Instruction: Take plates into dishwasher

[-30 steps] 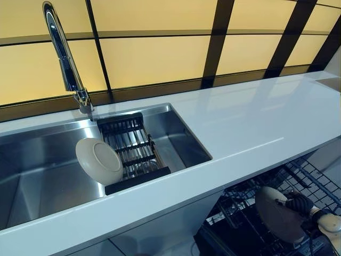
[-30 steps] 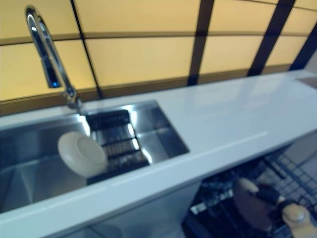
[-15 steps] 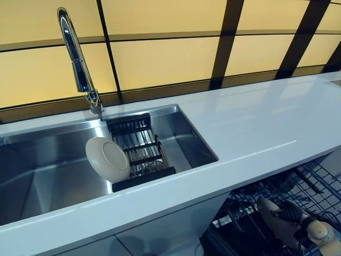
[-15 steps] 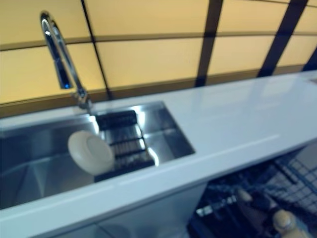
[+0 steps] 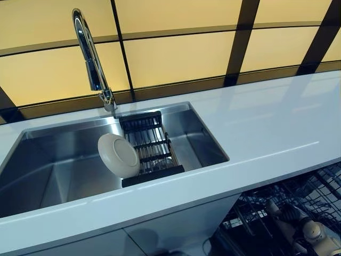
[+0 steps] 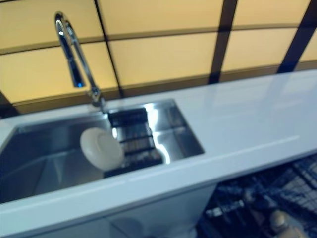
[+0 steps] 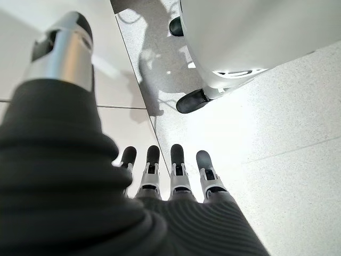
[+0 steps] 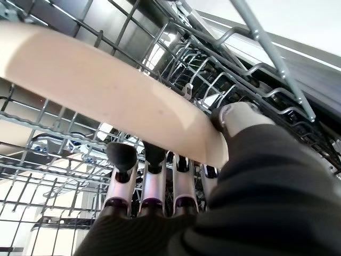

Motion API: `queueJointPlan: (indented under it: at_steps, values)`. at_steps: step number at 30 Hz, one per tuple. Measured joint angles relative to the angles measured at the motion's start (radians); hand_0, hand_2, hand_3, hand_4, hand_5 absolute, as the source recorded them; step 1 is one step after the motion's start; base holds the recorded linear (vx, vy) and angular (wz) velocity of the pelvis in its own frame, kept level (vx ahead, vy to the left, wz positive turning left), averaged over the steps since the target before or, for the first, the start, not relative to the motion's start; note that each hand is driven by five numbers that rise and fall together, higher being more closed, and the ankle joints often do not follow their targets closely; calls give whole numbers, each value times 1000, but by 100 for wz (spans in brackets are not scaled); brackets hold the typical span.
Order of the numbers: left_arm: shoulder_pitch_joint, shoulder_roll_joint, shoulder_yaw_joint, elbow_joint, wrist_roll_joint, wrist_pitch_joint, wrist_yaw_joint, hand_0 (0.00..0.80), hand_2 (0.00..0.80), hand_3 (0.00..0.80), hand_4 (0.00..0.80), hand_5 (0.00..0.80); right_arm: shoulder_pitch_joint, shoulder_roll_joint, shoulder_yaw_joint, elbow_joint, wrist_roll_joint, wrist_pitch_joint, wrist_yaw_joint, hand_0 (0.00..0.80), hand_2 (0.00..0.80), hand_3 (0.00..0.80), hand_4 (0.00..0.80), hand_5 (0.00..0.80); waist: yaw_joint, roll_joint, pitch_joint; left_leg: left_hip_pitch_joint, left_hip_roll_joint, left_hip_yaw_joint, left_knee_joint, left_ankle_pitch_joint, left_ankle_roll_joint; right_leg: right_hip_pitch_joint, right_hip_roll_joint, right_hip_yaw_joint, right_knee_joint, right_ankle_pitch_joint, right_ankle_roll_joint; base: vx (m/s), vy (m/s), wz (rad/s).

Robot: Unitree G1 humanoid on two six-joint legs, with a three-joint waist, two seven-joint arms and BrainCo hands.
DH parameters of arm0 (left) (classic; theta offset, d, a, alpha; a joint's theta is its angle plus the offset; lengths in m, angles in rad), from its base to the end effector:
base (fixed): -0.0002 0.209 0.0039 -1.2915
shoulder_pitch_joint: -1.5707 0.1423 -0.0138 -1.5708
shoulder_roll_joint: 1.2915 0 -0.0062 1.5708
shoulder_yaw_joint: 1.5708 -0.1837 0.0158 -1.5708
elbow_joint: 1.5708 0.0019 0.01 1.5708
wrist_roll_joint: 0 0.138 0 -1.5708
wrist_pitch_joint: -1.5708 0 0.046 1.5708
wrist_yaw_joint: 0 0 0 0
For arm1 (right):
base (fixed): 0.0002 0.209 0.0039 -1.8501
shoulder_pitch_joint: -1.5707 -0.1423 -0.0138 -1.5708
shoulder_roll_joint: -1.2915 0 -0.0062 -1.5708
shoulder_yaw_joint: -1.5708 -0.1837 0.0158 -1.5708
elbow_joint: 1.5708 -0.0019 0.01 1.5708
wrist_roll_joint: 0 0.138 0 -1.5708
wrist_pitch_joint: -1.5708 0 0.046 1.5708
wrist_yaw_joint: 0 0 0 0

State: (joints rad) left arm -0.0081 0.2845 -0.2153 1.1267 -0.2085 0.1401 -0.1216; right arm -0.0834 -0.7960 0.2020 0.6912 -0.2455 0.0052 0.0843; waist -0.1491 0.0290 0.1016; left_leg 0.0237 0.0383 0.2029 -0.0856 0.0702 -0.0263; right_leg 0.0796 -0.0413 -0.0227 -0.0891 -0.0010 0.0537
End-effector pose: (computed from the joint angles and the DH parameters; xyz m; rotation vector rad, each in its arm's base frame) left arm 0.0851 0.2305 -0.1094 0.1085 1.2762 -0.0038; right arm 0.1762 -0.3421 0.0159 -1.0381 0.7169 0.0467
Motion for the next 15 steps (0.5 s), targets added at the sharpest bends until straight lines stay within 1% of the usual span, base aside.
queueJointPlan:
  at_steps: [7, 8, 9, 15]
  values:
    - [-2, 1, -4, 0, 0, -10, -4, 0, 0, 0, 0, 0, -27, 4, 6, 33, -4, -2, -15, 800, 800, 800, 800, 800, 0, 10, 4, -1, -1, -3, 0, 1, 0, 0, -1, -2, 0, 0, 0, 0, 0, 0]
    - [-2, 1, -5, 0, 0, -10, -5, 0, 0, 0, 0, 0, -30, 4, 6, 36, -4, -3, -15, 762, 762, 762, 762, 762, 0, 11, 4, -1, -1, -3, 0, 1, 0, 0, -1, -3, 0, 0, 0, 0, 0, 0]
    - [-3, 1, -5, 0, 0, -10, -5, 0, 0, 0, 0, 0, -34, 4, 6, 45, -4, -3, -19, 0, 0, 0, 0, 0, 0, 12, 5, -1, -1, -3, 0, 1, 0, 0, -1, -3, 0, 0, 0, 0, 0, 0]
    - [-7, 1, -18, 0, -1, -15, -7, 0, 0, 0, 0, 0, -38, 4, 7, 60, -4, -2, -28, 0, 0, 0, 0, 0, 0, 28, 14, -9, -1, -6, 0, 1, 0, -6, -1, -5, 0, 0, 0, 0, 0, 0]
